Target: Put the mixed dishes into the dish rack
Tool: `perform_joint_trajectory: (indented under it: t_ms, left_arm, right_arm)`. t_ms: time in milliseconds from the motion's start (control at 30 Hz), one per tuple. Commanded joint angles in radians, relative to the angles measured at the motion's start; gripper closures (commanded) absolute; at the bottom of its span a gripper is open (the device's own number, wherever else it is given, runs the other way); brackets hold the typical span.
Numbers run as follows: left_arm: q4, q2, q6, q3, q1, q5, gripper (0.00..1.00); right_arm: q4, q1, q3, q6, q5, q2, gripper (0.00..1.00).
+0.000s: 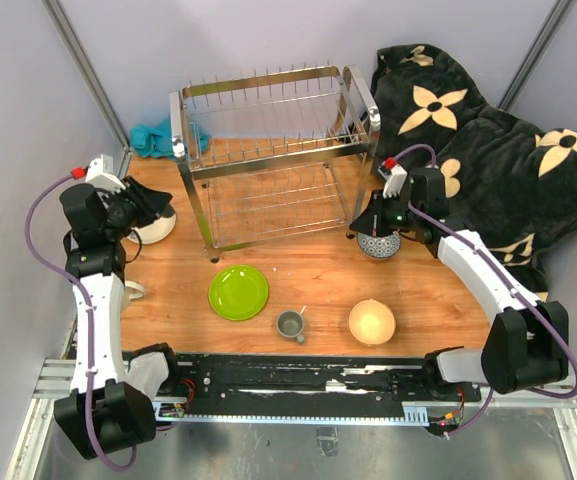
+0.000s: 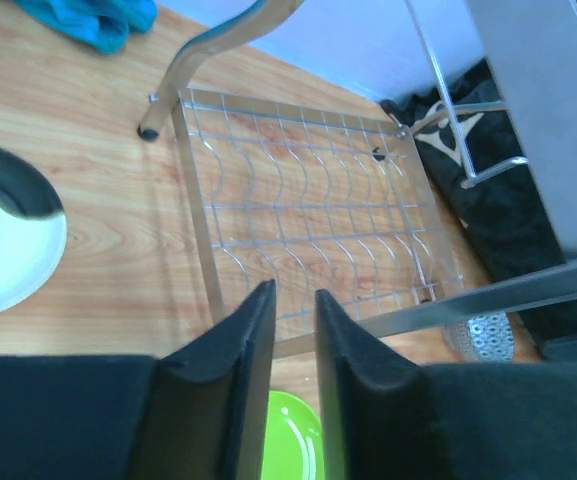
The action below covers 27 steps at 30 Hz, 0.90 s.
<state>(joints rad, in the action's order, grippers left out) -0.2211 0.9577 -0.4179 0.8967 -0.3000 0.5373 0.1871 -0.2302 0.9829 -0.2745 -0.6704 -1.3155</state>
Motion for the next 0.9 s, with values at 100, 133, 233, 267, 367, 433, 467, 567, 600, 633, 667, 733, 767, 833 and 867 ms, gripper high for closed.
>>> perform_joint_trajectory:
  t_ms: [100, 133, 233, 267, 367, 433, 467, 567, 600, 633, 667, 733, 767, 833, 867]
  left_arm:
    - [0.108, -0.139, -0.254, -0.002, 0.007, 0.047, 0.99]
    - [0.125, -0.172, -0.286, -0.020, 0.028, 0.042, 1.00]
    - [0.029, -0.239, -0.264, 0.003, 0.106, -0.020, 1.00]
    - [-0.029, -0.244, -0.241, 0.026, 0.135, -0.031, 1.00]
    - [-0.169, -0.280, -0.221, 0.061, 0.243, -0.068, 0.99]
    - [-0.190, -0.337, -0.263, 0.016, 0.318, -0.114, 1.00]
    - [-0.175, -0.365, -0.291, -0.026, 0.353, -0.124, 1.00]
    - [-0.110, -0.395, -0.345, -0.128, 0.448, -0.176, 0.99]
    - [-0.091, -0.384, -0.347, -0.144, 0.487, -0.213, 0.99]
    - [-0.066, -0.362, -0.345, -0.154, 0.527, -0.246, 0.99]
    - [-0.037, -0.332, -0.340, -0.160, 0.569, -0.281, 0.99]
    - [0.036, -0.249, -0.328, -0.159, 0.660, -0.333, 0.97]
    - [0.072, -0.204, -0.324, -0.155, 0.693, -0.360, 0.96]
    - [0.158, -0.132, -0.323, -0.164, 0.729, -0.389, 0.94]
    - [0.205, -0.102, -0.329, -0.176, 0.731, -0.391, 0.94]
  right_arm:
    - [0.035, 0.011, -0.056, 0.004, 0.045, -0.019, 0.99]
    - [0.021, 0.010, -0.072, -0.002, 0.051, -0.017, 0.99]
    - [-0.003, 0.012, -0.113, -0.019, 0.071, -0.004, 0.99]
    - [-0.007, 0.012, -0.125, -0.021, 0.082, 0.003, 0.99]
    - [0.002, 0.021, -0.148, -0.025, 0.126, 0.017, 0.99]
    - [0.009, 0.037, -0.163, -0.035, 0.149, 0.036, 0.99]
    - [0.010, 0.043, -0.173, -0.038, 0.157, 0.045, 0.99]
    - [0.027, 0.057, -0.179, -0.034, 0.165, 0.064, 0.99]
    - [0.035, 0.059, -0.175, -0.029, 0.168, 0.070, 0.99]
    - [0.048, 0.061, -0.169, -0.026, 0.175, 0.076, 0.99]
    - [0.056, 0.064, -0.165, -0.025, 0.178, 0.082, 0.99]
    - [0.075, 0.066, -0.154, -0.024, 0.187, 0.094, 0.99]
    - [0.082, 0.068, -0.149, -0.025, 0.191, 0.100, 0.99]
    - [0.083, 0.074, -0.138, -0.032, 0.188, 0.100, 0.99]
    - [0.079, 0.076, -0.131, -0.037, 0.185, 0.091, 0.99]
